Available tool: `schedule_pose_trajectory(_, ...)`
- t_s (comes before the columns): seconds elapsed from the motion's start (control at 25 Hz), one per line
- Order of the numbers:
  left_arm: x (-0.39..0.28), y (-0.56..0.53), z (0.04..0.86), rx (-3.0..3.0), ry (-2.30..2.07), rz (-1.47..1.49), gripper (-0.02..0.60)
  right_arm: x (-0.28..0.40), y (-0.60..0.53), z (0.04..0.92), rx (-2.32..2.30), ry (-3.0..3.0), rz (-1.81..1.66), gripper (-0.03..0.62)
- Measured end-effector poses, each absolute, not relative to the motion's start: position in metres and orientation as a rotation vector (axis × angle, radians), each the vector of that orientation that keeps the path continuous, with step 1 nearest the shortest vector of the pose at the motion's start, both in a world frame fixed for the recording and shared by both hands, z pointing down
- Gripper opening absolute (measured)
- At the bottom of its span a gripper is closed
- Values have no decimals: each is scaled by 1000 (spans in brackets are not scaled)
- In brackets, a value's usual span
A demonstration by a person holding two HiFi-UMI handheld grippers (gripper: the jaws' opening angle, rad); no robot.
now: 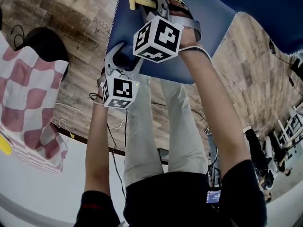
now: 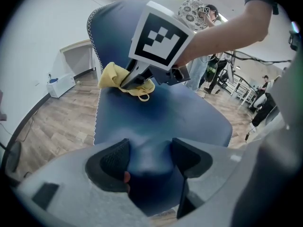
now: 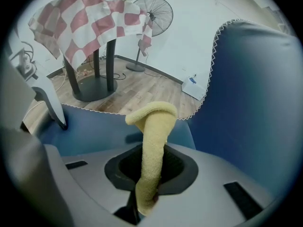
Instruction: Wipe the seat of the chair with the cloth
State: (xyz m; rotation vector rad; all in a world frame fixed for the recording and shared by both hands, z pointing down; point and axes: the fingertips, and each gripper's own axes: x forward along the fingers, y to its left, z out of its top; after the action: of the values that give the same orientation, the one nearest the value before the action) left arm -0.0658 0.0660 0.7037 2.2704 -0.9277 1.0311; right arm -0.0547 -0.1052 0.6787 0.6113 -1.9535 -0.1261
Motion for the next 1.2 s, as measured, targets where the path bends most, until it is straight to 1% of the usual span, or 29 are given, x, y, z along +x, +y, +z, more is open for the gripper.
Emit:
schedule_pose_trajectory(0.24,-67,67,704,2267,-933,1030,288,-48,-105,680,612,-1944,-125,49)
schedule_pose_trajectory(0.64,-66,67,704,2271,-944,1030,290,-16,-101,681,652,-1904,-81,49)
schedule_pose_trajectory(1.2,-66,67,704,2258,-950,1038,288,48,-90,684,668,-1824,-50,49)
